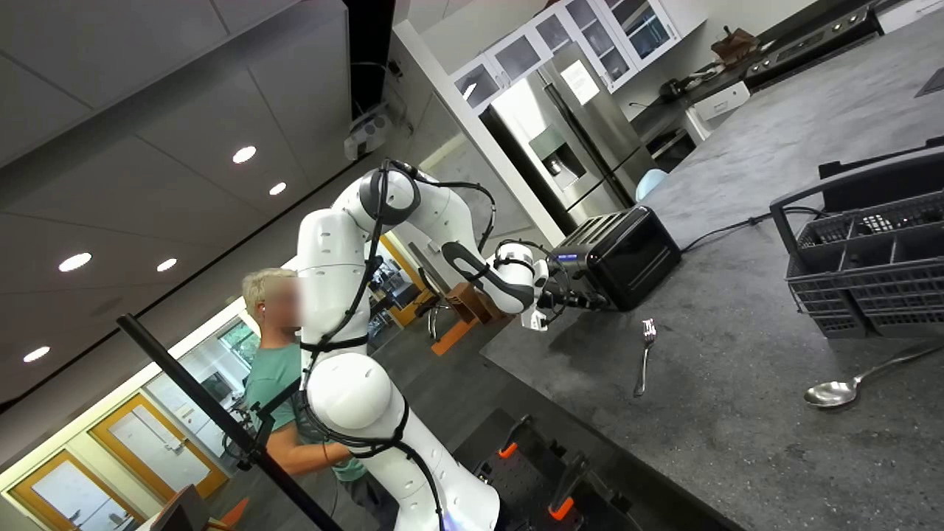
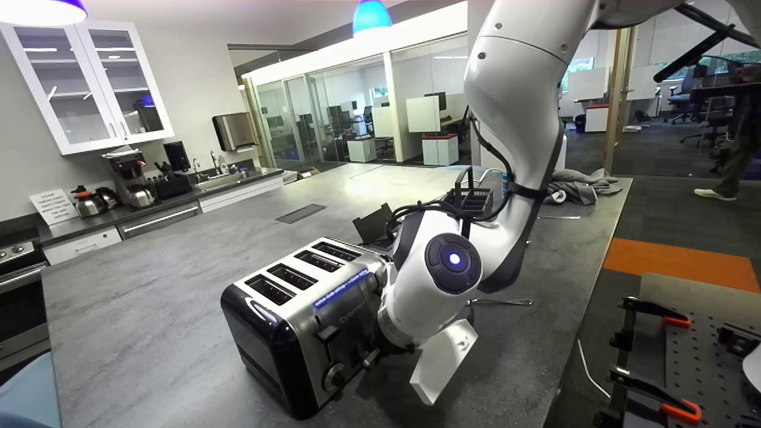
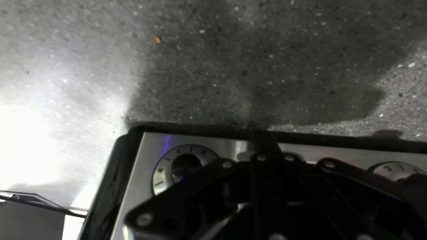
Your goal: Push the right lever on the toaster upwards
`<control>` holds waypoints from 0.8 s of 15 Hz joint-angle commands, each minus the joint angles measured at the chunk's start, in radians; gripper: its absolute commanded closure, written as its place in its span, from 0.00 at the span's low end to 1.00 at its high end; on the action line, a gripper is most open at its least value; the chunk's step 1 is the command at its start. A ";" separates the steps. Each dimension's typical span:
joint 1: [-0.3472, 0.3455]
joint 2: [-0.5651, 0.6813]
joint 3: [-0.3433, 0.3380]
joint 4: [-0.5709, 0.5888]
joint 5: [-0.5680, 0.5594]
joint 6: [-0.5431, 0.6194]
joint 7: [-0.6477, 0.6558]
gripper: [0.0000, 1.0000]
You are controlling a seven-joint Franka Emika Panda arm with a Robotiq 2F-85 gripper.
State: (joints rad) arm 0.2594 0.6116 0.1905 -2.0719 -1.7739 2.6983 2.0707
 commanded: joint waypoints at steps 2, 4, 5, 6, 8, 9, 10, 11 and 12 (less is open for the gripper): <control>0.014 -0.041 0.008 -0.036 0.058 -0.033 -0.035 1.00; 0.023 -0.088 0.022 -0.079 0.093 -0.044 -0.048 1.00; 0.028 -0.118 0.030 -0.109 0.131 -0.054 -0.072 1.00; 0.017 -0.143 0.059 -0.132 0.155 -0.078 -0.090 1.00; 0.030 -0.215 0.084 -0.189 0.217 -0.124 -0.129 1.00; 0.036 -0.251 0.099 -0.214 0.248 -0.149 -0.143 1.00; 0.045 -0.289 0.113 -0.238 0.276 -0.175 -0.157 1.00; 0.050 -0.330 0.128 -0.264 0.312 -0.195 -0.178 1.00; 0.057 -0.366 0.140 -0.284 0.343 -0.215 -0.193 1.00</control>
State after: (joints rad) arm 0.2971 0.3987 0.3033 -2.2471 -1.5167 2.5477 1.9284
